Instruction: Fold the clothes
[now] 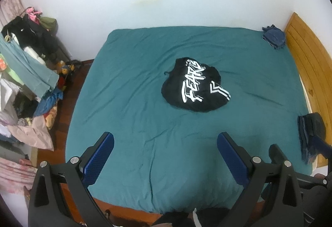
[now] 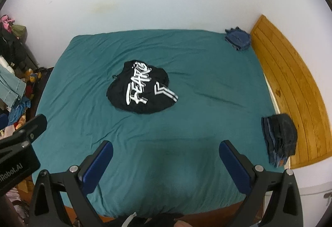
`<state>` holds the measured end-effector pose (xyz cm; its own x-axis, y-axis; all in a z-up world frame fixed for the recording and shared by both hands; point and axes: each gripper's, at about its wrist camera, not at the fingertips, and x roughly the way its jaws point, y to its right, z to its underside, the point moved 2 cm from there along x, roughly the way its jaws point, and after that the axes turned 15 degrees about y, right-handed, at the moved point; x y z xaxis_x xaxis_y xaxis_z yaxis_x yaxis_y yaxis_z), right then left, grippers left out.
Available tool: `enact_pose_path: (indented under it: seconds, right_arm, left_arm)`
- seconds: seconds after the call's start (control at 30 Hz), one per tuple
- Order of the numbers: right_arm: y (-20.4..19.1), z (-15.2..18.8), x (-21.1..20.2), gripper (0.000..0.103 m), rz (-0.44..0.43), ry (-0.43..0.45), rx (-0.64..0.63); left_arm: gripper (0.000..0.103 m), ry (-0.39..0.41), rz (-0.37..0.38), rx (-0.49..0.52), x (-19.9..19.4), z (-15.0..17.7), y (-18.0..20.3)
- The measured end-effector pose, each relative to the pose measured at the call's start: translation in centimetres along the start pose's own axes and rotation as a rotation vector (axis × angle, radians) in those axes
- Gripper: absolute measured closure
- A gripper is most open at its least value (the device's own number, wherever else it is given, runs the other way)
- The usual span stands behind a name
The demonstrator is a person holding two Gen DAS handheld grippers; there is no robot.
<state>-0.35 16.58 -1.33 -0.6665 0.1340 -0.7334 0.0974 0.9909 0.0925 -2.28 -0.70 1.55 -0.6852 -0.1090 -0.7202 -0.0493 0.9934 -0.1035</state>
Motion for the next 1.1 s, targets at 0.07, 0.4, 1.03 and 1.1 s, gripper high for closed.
enact_pose_path:
  seconds: [0.07,0.4,1.03,1.1]
  right_arm:
    - [-0.1,-0.7,0.8,0.0,0.002,-0.002,0.0]
    - [-0.8,-2.0,6.9,0.0,0.013,-0.05,-0.026]
    - [1.4,6.3,28.4,0.0,-0.013,0.104,-0.259]
    - [2.2,8.1,30.9,0.0,0.028,0.146,-0.353]
  left_arm:
    - [0.003,0.006,-0.011,0.01,0.5,-0.5,0.1]
    - [0.003,-0.076,-0.019,-0.016,7.2,-1.7,1.2]
    - [0.003,0.295,-0.36,0.658,30.3,12.2,11.7]
    - [0.003,0.405,-0.378,0.951,34.2,17.1,15.5]
